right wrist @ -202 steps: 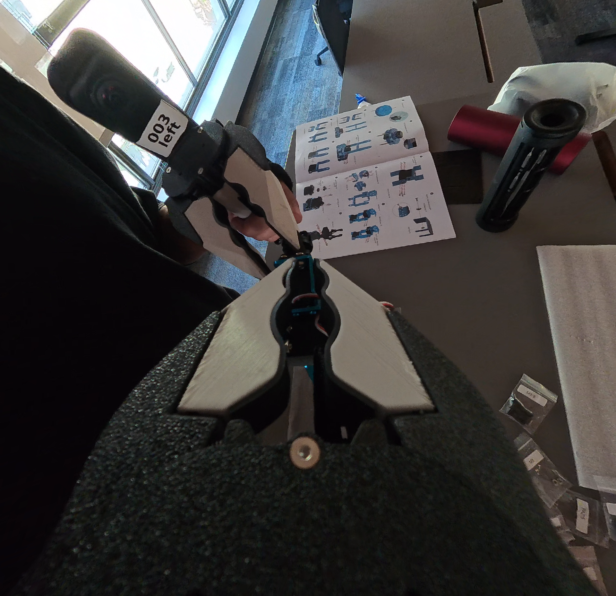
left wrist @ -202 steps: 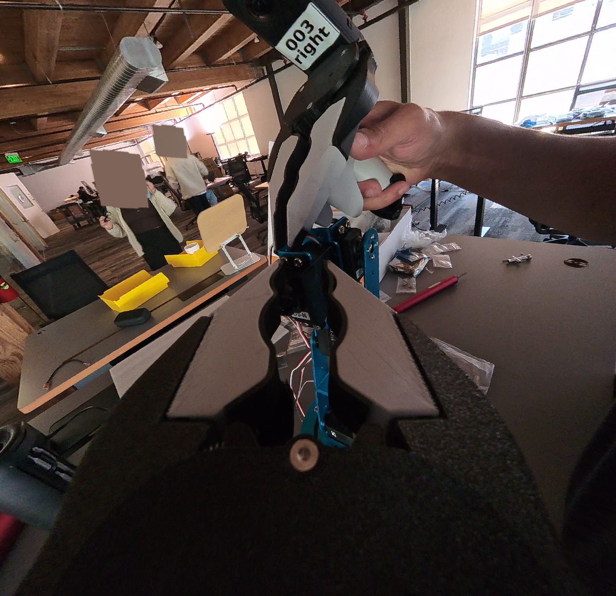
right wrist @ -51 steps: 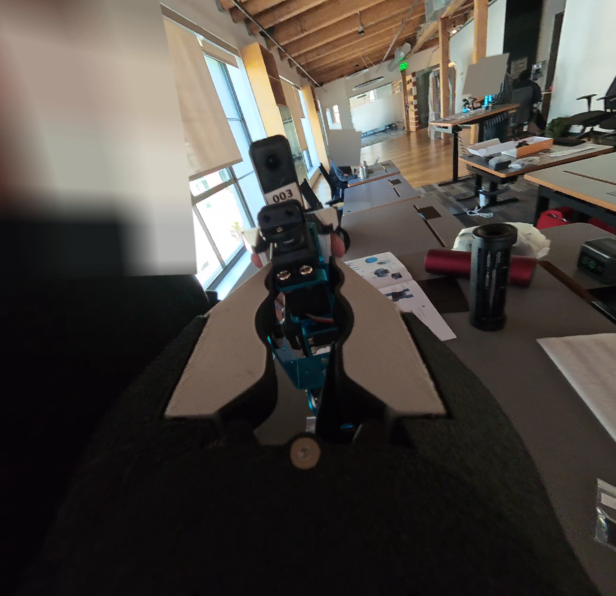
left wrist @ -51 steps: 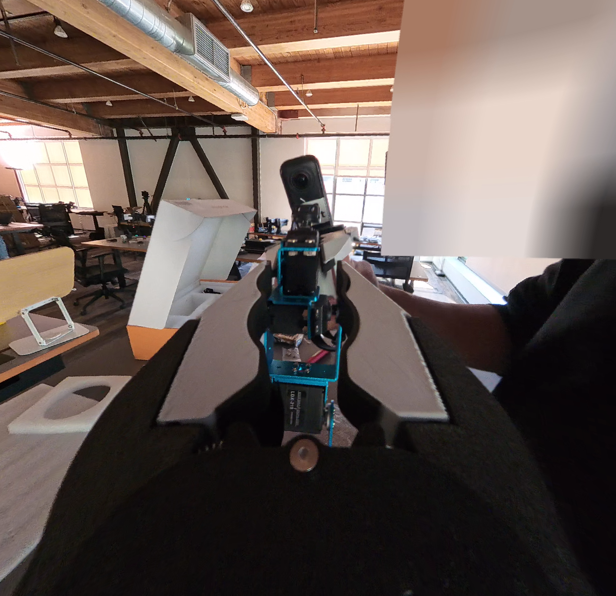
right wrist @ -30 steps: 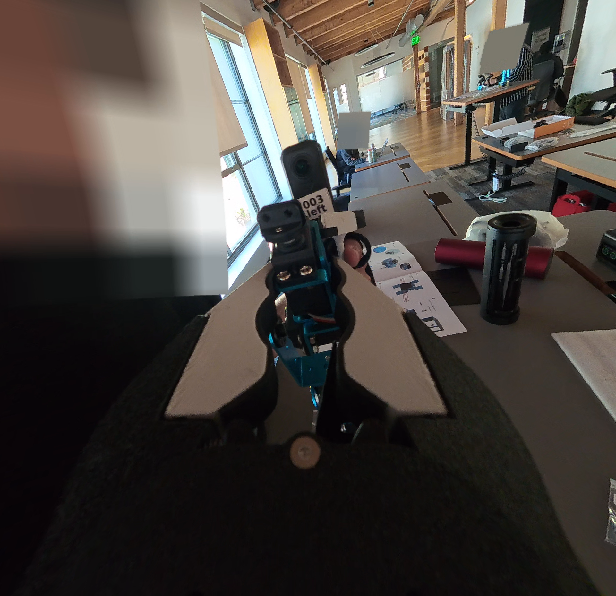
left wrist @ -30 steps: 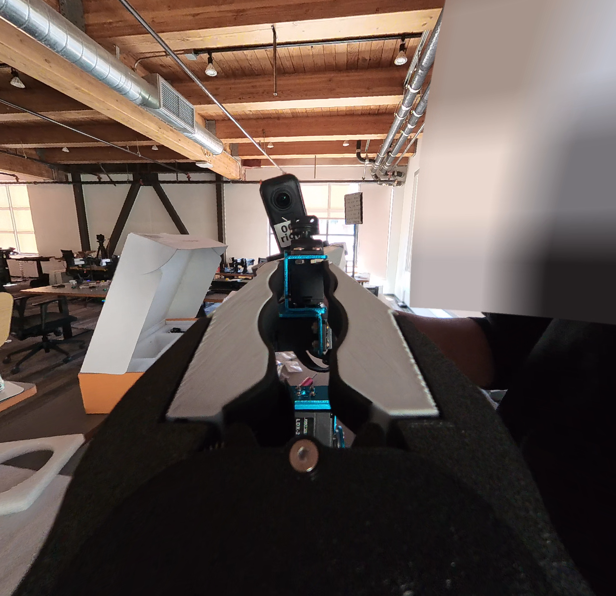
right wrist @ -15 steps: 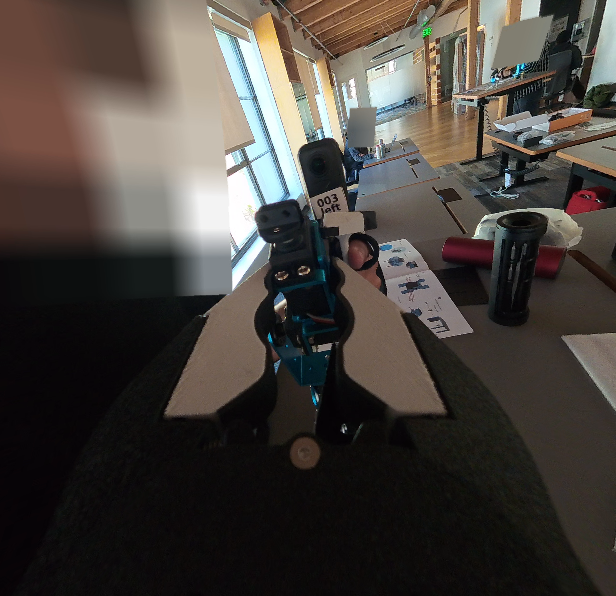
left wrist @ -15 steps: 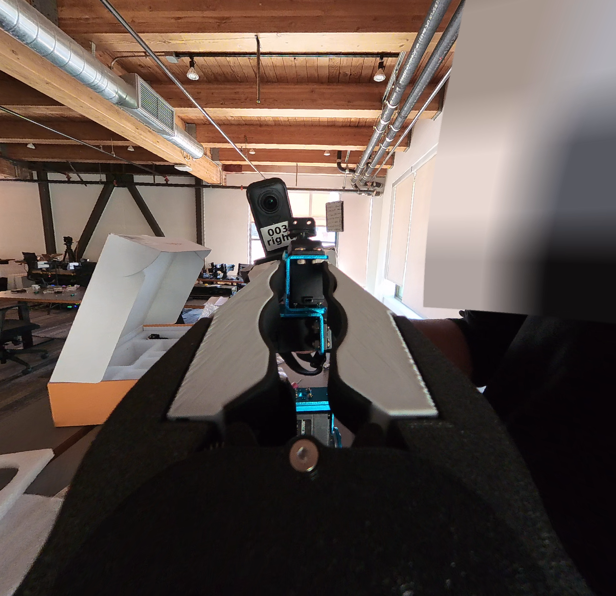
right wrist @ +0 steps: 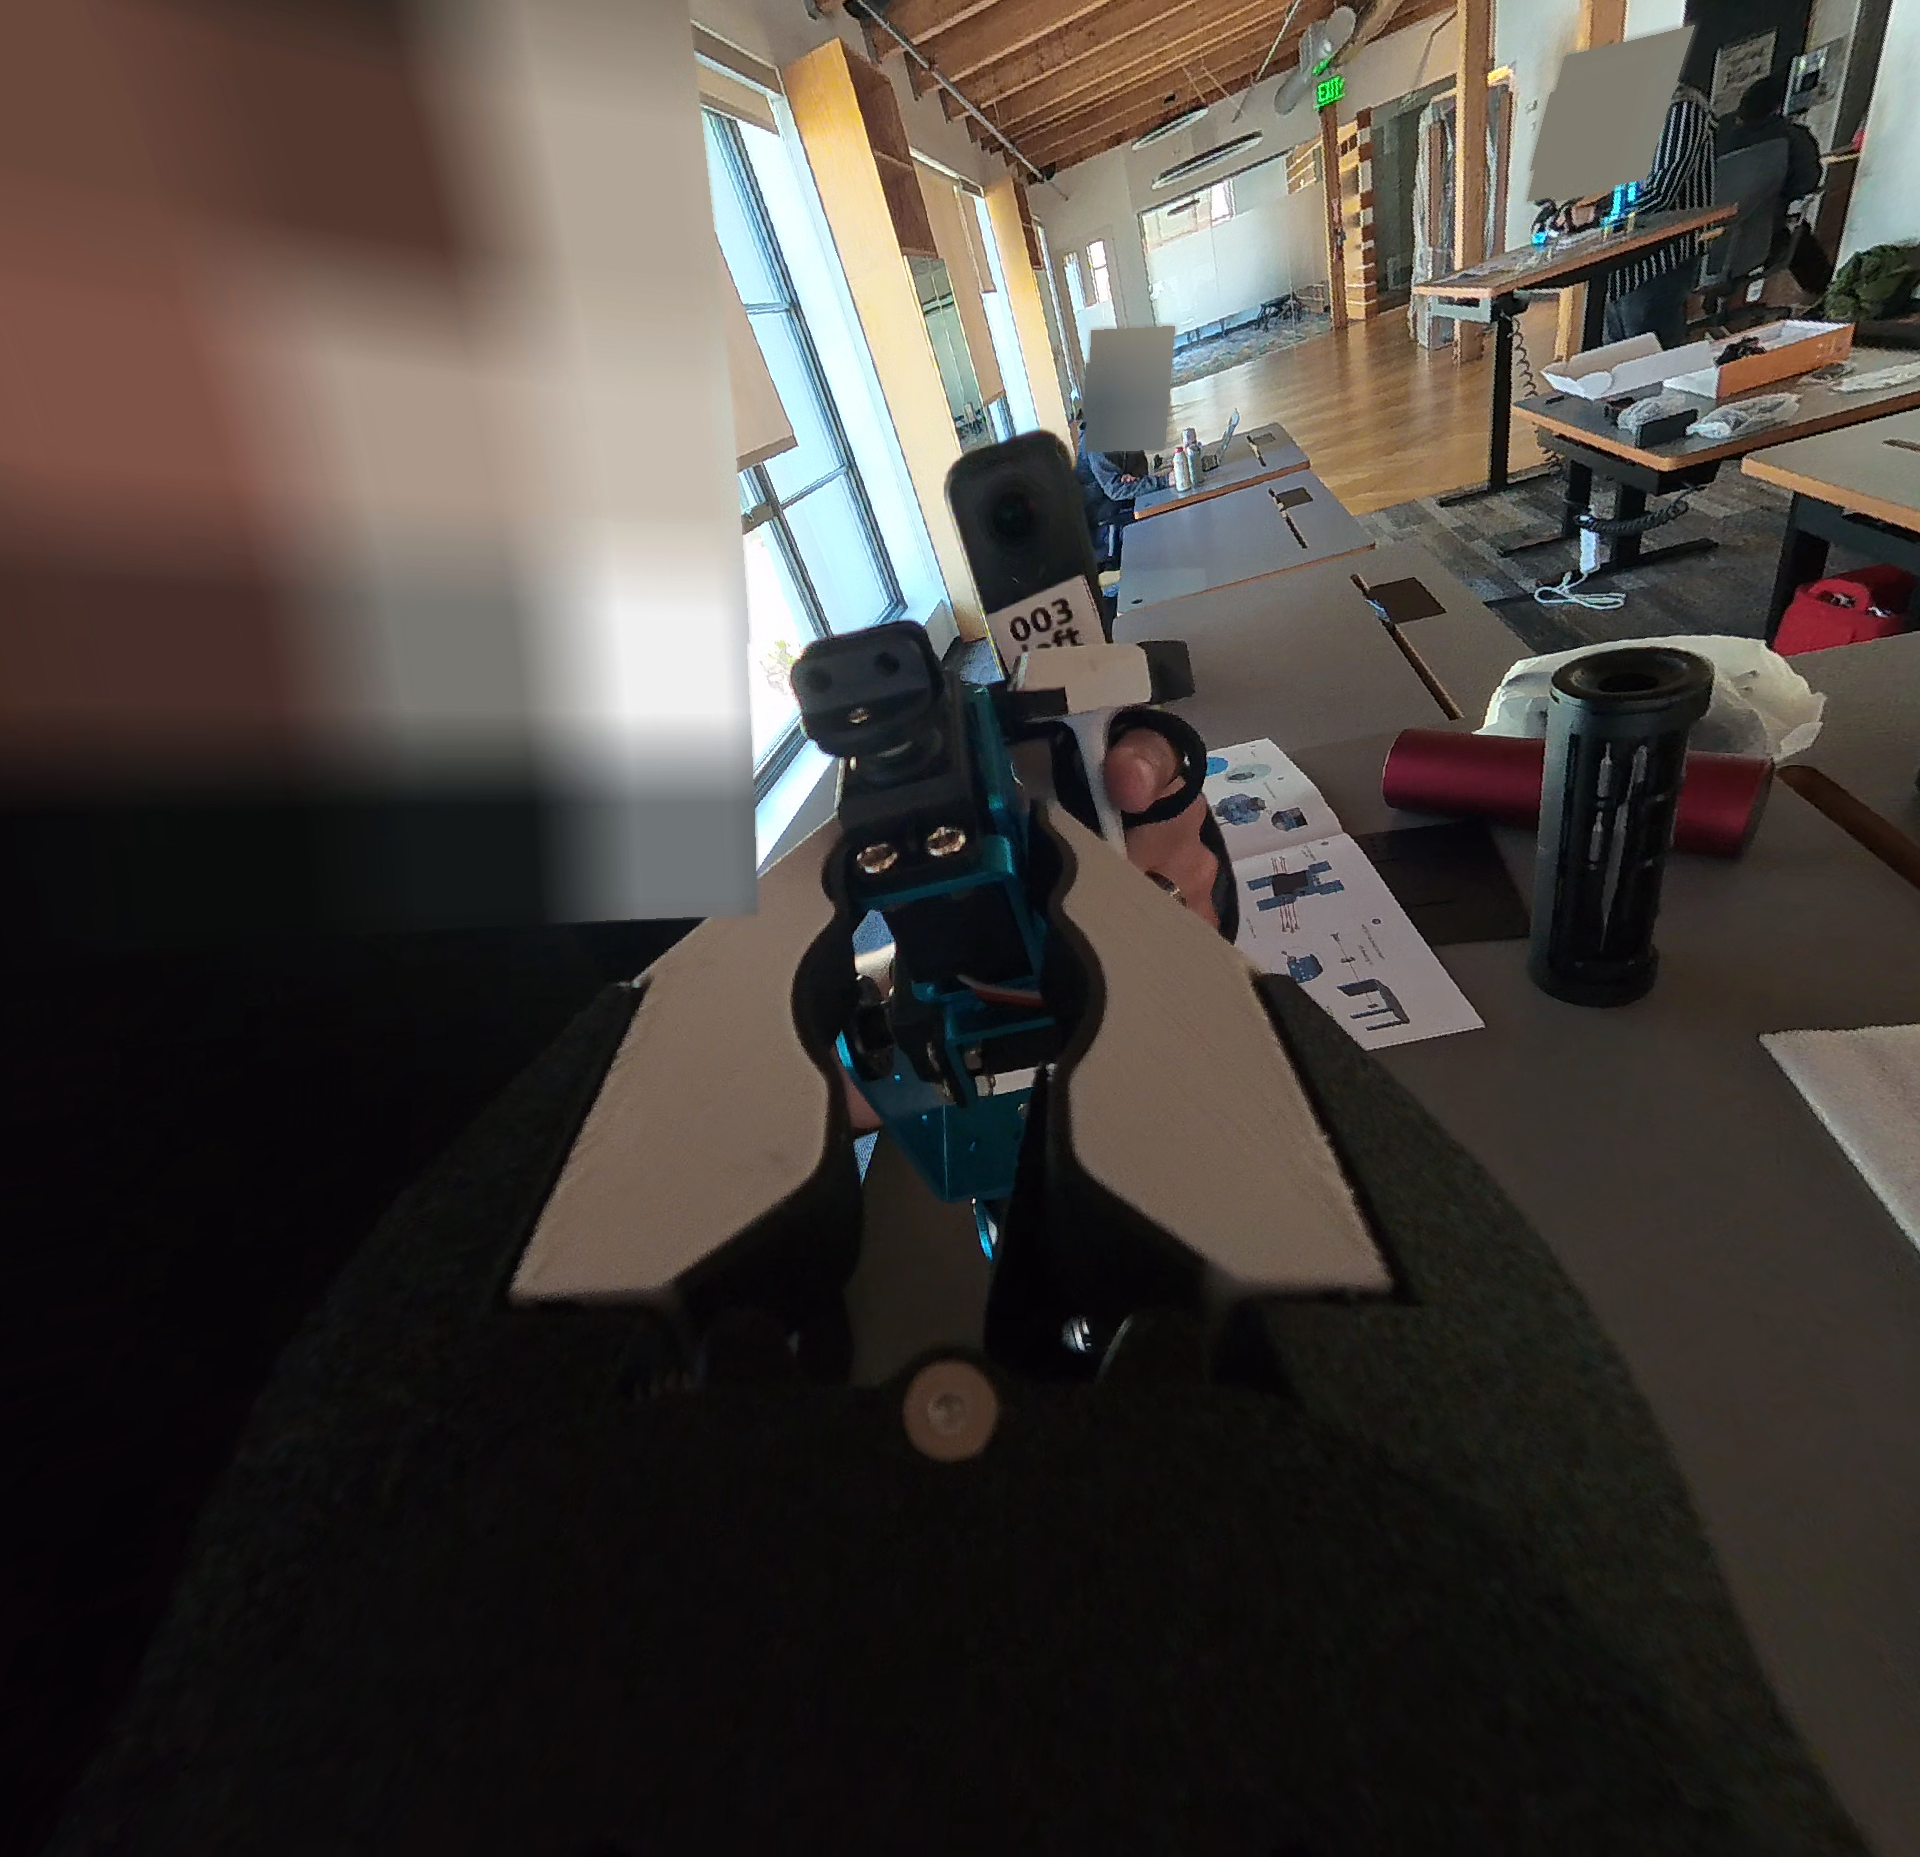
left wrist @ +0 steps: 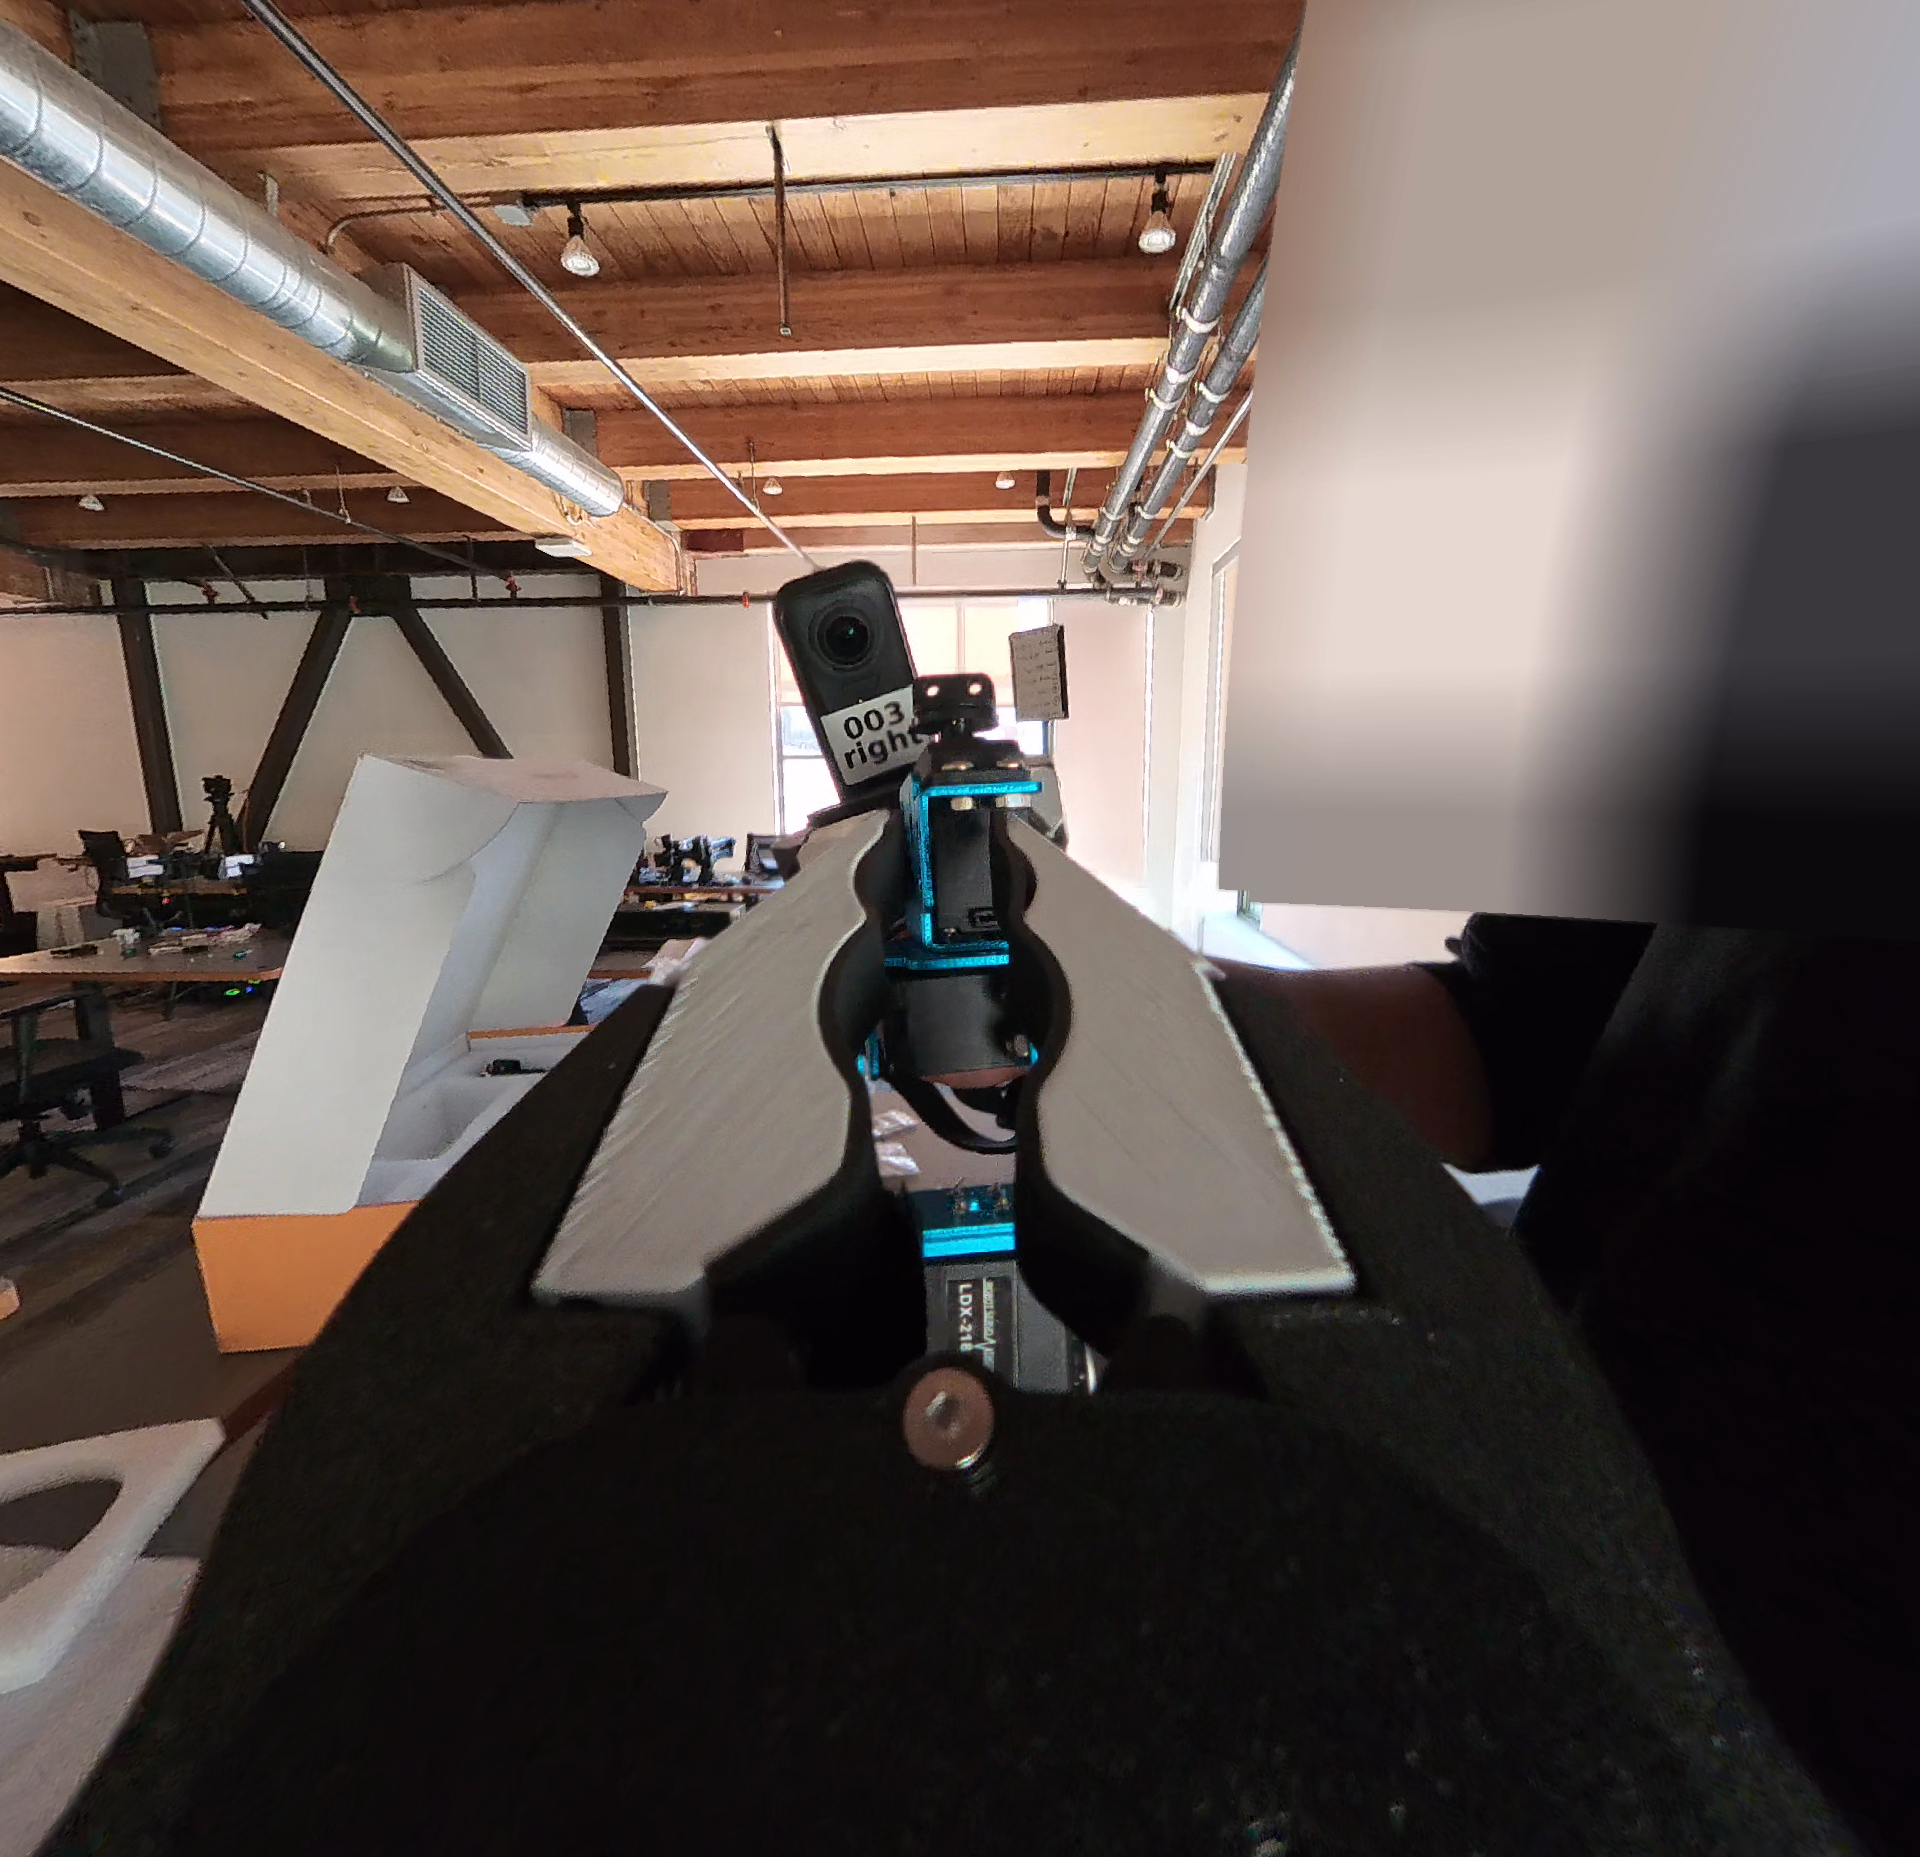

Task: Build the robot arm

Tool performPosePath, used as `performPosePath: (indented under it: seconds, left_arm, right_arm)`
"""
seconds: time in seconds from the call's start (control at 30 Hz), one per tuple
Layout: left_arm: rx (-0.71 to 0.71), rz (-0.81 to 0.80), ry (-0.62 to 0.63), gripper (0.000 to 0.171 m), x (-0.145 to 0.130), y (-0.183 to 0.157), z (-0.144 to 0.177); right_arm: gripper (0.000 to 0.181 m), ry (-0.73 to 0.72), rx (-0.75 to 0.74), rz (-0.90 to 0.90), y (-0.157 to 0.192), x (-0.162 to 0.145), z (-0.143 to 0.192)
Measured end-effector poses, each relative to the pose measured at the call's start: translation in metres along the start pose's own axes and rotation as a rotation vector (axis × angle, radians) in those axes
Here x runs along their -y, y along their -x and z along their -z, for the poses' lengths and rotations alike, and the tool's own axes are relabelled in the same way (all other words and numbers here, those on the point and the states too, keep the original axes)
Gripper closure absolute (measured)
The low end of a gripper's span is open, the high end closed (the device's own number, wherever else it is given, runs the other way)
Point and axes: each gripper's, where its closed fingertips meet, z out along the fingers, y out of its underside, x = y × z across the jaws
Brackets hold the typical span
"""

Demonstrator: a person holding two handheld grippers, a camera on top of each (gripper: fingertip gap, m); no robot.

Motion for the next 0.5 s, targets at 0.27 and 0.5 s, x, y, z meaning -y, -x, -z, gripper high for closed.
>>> performPosePath:
  seconds: [0.27,0.5]
  left_arm:
    - [-0.017,-0.024,0.039,0.16,-0.0014,-0.0006,-0.0043]
    - [-0.057,0.02,0.015,0.161,-0.0009,0.0015,-0.004]
  right_arm:
    - [0.153,0.01,-0.002,-0.002,0.0,-0.0002,-0.0011]
    - [0.153,0.019,0.0,-0.001,-0.0005,-0.0003,-0.0017]
